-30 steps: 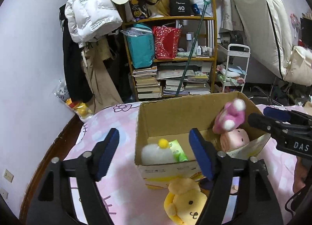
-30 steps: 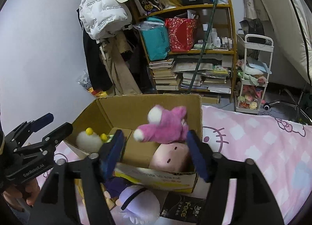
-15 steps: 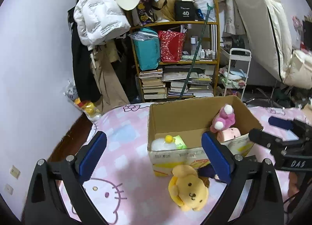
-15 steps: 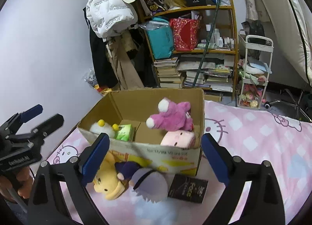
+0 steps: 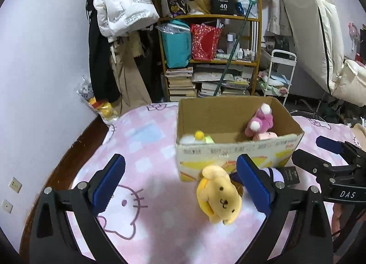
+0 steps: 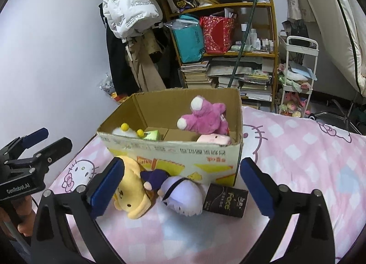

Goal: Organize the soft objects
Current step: 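Grasp the yellow dog plush with the left tool while the right tool grasps the lavender plush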

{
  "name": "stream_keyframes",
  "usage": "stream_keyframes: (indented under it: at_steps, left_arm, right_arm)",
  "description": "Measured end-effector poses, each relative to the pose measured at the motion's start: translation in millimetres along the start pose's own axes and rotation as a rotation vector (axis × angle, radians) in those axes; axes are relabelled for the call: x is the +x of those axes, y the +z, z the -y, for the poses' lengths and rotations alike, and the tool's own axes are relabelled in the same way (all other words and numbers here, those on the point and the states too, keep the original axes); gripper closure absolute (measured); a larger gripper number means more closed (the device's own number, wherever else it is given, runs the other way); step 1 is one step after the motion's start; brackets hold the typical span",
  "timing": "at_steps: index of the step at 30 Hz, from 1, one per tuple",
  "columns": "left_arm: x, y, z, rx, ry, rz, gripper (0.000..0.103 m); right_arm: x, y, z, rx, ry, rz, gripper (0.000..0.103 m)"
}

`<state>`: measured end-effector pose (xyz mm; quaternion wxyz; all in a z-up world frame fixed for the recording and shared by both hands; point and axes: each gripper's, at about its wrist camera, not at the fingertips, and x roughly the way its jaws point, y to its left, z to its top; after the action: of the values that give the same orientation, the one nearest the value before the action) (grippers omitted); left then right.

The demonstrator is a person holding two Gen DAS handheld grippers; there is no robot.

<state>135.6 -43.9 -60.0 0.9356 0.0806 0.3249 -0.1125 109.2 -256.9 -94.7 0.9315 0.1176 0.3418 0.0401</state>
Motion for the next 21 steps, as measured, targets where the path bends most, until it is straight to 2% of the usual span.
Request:
stream_keyframes:
  at_steps: [6, 15, 21]
  left_arm:
    - [8, -11, 3, 0.010, -0.013, -0.030, 0.006]
    - [34, -16, -4, -0.032, -0.036, -0.087, 0.006]
    - [54, -22, 1, -0.034, -0.069, -0.139, 0.006]
  right_arm:
    - [4, -11, 1, -0.004, -0.012, -0.020, 0.000]
    - [18, -20, 5, -0.020, -0.041, -0.031, 0.000]
    - [34, -26, 4, -0.037, -0.042, -0.070, 0.000]
